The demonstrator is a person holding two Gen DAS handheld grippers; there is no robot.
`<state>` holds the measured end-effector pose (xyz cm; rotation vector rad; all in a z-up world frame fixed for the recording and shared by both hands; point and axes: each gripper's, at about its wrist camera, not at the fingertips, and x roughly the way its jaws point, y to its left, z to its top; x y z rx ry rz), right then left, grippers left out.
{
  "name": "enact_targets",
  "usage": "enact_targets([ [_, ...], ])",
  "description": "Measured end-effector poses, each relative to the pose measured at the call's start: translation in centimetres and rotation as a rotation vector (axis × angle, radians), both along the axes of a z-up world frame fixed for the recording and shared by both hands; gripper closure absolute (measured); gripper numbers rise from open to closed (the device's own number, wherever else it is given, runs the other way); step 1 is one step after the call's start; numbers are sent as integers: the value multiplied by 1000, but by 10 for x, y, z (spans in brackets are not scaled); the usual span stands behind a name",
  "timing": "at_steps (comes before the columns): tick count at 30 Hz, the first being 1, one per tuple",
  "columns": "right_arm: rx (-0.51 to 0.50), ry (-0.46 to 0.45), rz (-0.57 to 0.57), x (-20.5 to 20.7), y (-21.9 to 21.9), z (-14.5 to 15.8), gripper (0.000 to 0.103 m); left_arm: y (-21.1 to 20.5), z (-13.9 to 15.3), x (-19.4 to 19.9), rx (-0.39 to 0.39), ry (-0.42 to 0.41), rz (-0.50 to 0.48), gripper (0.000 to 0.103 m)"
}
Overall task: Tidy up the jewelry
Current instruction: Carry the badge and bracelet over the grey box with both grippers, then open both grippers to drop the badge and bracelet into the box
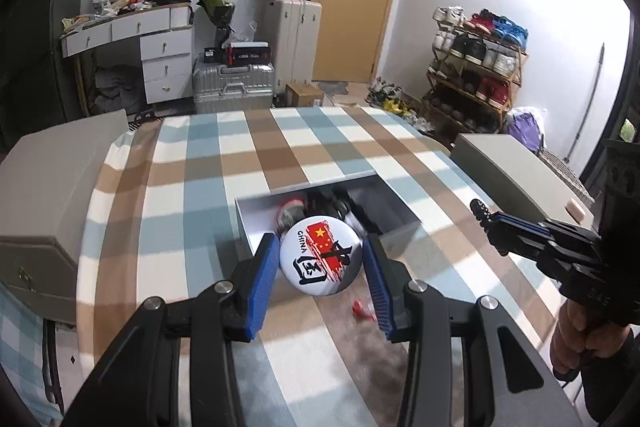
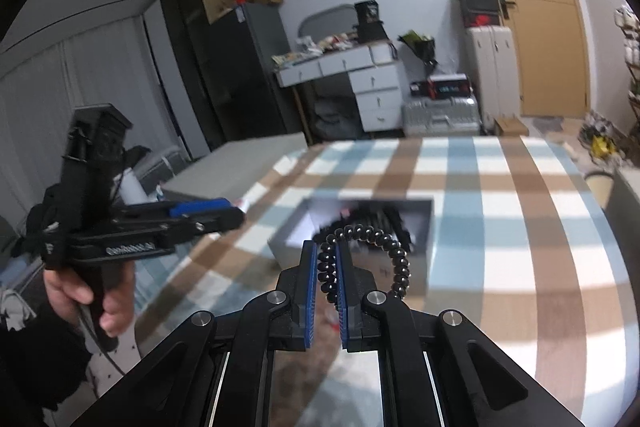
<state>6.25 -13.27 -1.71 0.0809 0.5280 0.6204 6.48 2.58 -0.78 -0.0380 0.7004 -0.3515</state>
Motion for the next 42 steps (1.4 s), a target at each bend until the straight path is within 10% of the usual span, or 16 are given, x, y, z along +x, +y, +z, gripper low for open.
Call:
enact_targets([
  [17,47,164,31,109,34,-31,94,5,-36,66,-17,112,40,66],
  [32,42,233,54,122,44,-55,92,2,-40,69,-33,135,-7,65],
  [37,70,195,45,113,35,-43,90,-2,-34,64,-6,119,-27,40],
  [42,80,169,2,98,20,-33,86,7,-28,57,-50,110,11,40],
])
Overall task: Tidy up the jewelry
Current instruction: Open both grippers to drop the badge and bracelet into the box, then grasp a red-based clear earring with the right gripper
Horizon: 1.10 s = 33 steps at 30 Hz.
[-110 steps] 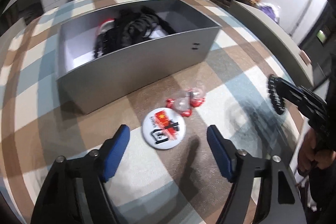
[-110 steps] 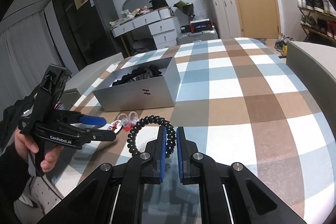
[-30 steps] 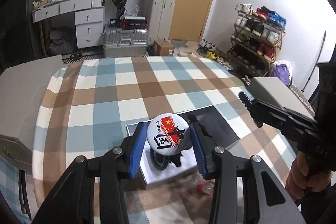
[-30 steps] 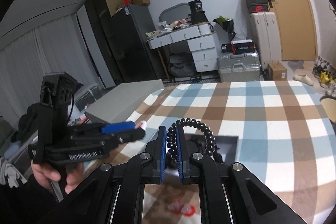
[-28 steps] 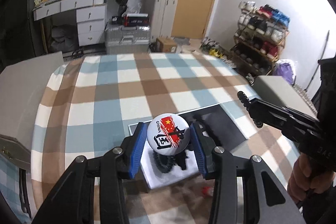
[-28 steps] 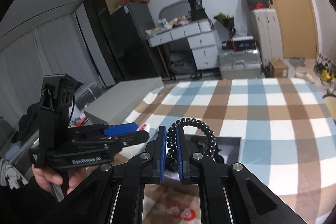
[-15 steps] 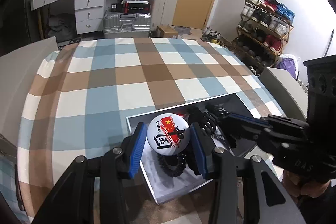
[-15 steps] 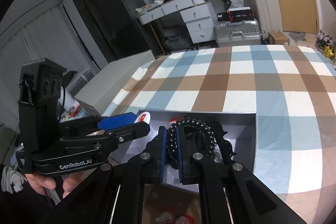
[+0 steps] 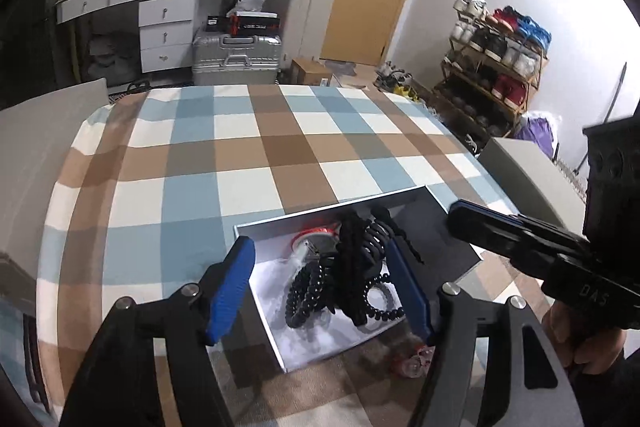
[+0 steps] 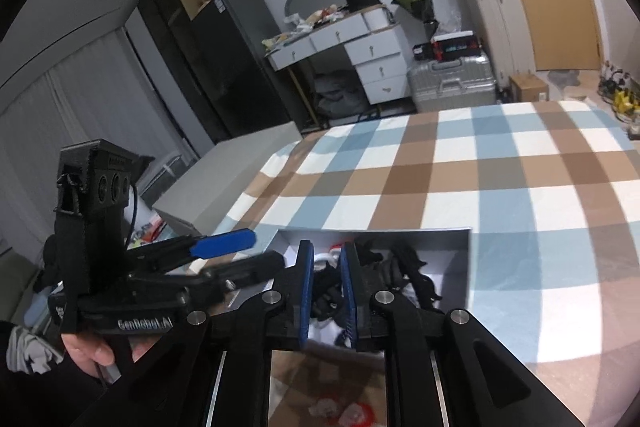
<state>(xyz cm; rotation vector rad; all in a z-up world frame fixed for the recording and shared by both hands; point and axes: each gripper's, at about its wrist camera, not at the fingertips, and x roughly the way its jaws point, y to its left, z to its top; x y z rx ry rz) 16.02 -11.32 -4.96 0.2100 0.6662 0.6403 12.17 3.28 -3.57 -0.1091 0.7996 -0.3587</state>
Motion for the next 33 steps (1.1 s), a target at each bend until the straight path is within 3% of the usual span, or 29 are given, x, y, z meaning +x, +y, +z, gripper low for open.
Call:
enact_targets([
  [7,-19,-11,-25,-16,-7,3,78,-9,3,-17,52,-24,5,39],
  [14,-25,-42,-57,-40,-17,7,54,-20,9,-35,104,-59,8,39],
  [18,-37,-54,-72,-55,-22,6,48,-21,7,-43,111,-69,32,22],
  [21,-73,-68,-88,-69,-25,0,38,-20,3,-50,113,-61,52,22],
  [33,-210,11,-66,-87,-14,-45,37,-9,-37,-79,102,65,130,20],
])
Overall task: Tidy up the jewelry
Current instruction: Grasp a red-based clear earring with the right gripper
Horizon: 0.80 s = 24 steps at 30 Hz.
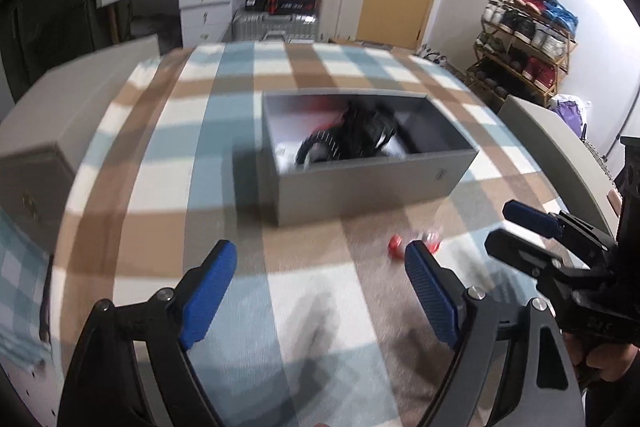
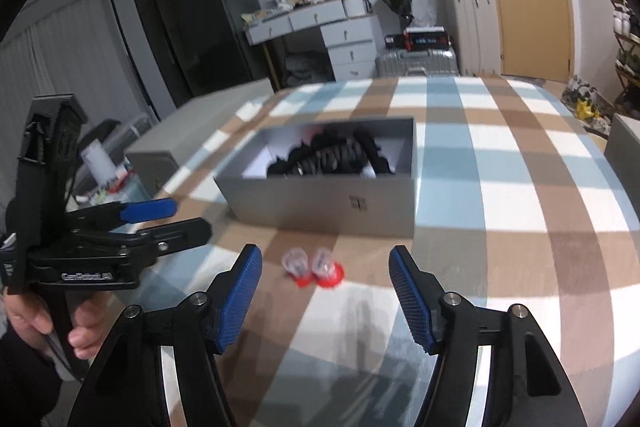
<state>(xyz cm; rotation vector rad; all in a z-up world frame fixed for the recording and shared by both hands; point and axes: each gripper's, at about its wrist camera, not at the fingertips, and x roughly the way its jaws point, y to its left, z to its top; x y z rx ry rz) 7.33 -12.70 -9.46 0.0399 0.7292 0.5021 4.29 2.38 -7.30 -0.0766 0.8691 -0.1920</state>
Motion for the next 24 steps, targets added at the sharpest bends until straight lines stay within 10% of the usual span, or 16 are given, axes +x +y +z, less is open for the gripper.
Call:
enact_targets([
  [9,-80,71,16,19,13,-22,40,9,-15,-22,-16,48,11,20],
  [24,8,151,1,32,15,-30,88,19,-17,-29,-31,48,15,20],
])
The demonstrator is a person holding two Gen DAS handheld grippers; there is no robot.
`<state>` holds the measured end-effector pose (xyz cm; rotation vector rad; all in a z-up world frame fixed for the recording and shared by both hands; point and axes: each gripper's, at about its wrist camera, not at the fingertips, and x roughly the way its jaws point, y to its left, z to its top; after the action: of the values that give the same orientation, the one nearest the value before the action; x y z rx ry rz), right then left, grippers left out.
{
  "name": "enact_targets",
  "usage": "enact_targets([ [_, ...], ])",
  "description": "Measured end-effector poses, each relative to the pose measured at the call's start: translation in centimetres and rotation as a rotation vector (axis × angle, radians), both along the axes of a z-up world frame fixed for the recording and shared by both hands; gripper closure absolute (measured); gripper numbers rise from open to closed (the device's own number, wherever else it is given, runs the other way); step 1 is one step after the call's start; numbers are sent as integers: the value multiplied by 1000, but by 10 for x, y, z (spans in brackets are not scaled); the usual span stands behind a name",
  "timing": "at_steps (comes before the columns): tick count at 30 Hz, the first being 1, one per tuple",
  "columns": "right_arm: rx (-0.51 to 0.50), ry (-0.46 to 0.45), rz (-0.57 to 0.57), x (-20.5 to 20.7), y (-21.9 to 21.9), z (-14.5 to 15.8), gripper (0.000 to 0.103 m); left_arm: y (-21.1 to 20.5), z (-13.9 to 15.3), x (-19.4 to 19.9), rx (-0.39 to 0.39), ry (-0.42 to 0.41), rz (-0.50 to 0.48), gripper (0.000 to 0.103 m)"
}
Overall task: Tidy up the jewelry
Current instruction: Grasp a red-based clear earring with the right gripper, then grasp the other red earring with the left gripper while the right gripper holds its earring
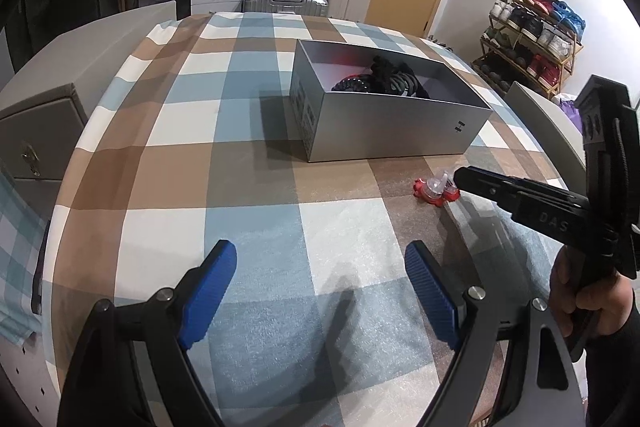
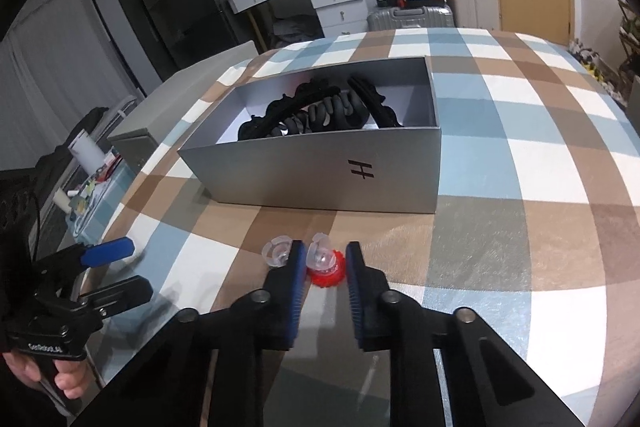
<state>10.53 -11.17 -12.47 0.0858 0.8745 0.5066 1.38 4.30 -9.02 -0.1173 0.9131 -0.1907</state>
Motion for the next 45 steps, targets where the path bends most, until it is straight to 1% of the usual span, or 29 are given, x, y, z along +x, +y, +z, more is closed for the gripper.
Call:
enact_targets([
  [1,21,19,1,1,-1,-2,90,0,0,0,3,0,-2,20],
  [2,49,30,-5,3,-4,-3,91,-1,0,-1,8,0,-3,20],
  [5,77,38,-23,4,-9,-1,91,-1,0,0,12,5,-2,20],
  [12,67,-6,-40,-6,-16,7,91,-4,2,0,23,3,-7,20],
  [18,76,20,-55,-6,-21,1,91,-7,1,3,22,14,-2,20],
  [21,83,9,-69,-11,-28,3,91,-15,3,11,14,20,-12,20],
  [25,73,-10,-88,-21,-40,6,91,-31,8,25,1,8,-66,20],
  [28,62,-26,-122,-31,-56,9,91,-52,7,36,11,37,-158,20],
  [32,71,-44,-179,-44,-83,14,91,-73,5,45,27,33,-248,20],
  [37,68,-54,-226,-53,-104,17,91,-84,-1,58,49,62,-281,21],
  [38,74,-52,-230,-56,-106,18,91,-85,-2,60,51,60,-290,22],
  [39,75,-55,-234,-57,-108,19,91,-86,-2,61,55,60,-296,29],
  [40,73,-62,-238,-58,-110,21,91,-87,-2,61,63,60,-298,39],
  [42,67,-74,-241,-59,-111,23,91,-87,-4,63,86,68,-282,47],
  [44,69,-79,-243,-59,-112,24,91,-86,-6,66,81,78,-285,60],
  [45,71,-80,-243,-59,-112,24,91,-86,-7,66,83,82,-284,75],
])
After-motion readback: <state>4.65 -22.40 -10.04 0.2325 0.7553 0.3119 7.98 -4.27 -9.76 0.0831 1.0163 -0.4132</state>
